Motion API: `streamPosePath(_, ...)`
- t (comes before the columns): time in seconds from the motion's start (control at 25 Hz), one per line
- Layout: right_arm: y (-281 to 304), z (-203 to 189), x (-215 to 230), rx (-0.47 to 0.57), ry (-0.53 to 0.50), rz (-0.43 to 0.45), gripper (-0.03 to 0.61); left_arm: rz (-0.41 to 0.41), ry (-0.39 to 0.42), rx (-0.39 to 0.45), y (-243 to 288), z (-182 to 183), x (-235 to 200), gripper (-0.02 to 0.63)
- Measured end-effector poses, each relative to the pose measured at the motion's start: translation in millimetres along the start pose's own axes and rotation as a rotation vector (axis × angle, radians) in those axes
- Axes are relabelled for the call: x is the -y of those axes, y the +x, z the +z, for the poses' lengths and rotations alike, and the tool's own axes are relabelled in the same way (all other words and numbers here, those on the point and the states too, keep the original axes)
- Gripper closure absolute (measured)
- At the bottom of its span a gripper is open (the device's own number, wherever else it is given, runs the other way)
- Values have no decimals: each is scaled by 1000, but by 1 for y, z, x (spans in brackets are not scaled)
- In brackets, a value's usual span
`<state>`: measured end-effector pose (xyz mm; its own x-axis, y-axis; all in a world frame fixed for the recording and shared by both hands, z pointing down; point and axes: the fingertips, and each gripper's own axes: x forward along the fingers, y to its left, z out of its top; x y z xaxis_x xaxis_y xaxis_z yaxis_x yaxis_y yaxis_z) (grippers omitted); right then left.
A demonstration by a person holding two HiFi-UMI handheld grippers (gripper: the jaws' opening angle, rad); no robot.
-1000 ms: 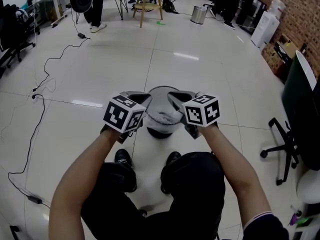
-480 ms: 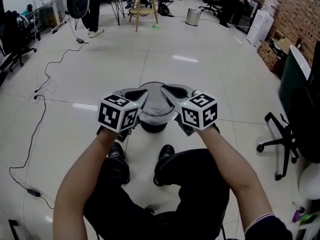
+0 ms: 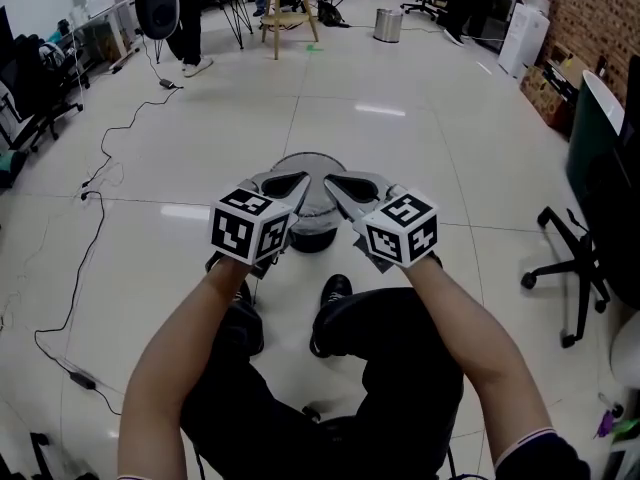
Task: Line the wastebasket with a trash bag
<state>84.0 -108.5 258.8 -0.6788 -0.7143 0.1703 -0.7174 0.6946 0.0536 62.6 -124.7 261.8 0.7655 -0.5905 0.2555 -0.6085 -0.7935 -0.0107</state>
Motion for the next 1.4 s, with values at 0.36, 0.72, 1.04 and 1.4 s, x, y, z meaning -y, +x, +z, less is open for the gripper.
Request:
streamPosePath(0.36, -6, -2, 0, -12, -27, -12, 578, 11, 3, 6, 3, 2, 9, 603)
streamPosePath(0.72, -7, 1, 1, -9, -34, -17, 578, 7, 9, 5, 3, 1, 10, 603)
streamPosePath(1.04, -7, 1, 1, -11, -34, -22, 578, 10, 13, 1, 2, 0, 9, 603)
streamPosePath(1.4, -9, -1, 3, -12, -30, -20, 578, 12, 11, -1, 3, 1, 10, 603)
